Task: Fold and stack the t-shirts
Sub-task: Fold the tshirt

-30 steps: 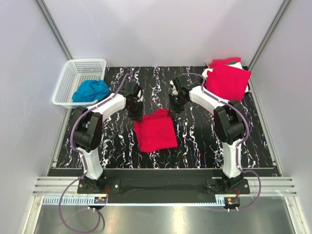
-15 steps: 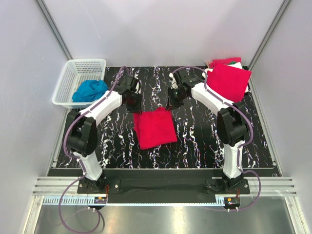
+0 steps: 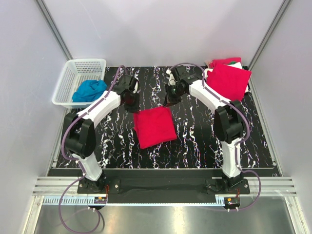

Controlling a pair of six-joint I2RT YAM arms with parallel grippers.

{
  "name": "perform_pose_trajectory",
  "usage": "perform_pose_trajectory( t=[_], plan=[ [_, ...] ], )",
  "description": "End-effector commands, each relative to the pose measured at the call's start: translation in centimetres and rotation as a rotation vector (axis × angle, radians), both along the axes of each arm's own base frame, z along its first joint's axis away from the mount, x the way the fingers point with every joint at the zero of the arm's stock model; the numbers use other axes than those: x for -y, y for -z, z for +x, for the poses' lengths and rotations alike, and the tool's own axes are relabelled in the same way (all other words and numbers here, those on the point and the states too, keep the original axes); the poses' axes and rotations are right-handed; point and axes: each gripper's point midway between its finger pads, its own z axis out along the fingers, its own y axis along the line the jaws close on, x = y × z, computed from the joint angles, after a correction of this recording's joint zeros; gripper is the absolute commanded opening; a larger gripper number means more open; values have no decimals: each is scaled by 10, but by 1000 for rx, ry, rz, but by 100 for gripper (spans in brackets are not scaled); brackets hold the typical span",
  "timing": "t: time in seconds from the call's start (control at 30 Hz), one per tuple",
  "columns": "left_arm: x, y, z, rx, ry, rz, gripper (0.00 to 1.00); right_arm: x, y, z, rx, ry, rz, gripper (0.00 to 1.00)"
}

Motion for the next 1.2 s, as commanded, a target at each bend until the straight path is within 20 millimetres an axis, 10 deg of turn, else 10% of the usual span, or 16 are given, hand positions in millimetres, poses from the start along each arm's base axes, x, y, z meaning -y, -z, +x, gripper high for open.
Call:
perform_pose_trajectory(
  t=[0.0, 0.83, 0.9, 1.03, 1.17],
  plan=[
    [-4, -8, 15, 45, -27, 16, 0, -11, 7, 7, 2, -39, 11, 0],
    [-2, 20, 36, 0, -22, 62, 0, -2, 51, 34, -16, 17, -85, 0],
    [-2, 21, 37, 0, -22, 65, 0, 1, 58, 34, -27, 25, -100, 15],
    [-7, 24, 40, 3, -33, 89, 20, 14, 65, 39, -15, 68, -172, 24],
    [-21, 9, 47, 44, -79, 125, 39, 30, 32, 48, 98, 101, -223, 27]
  ],
)
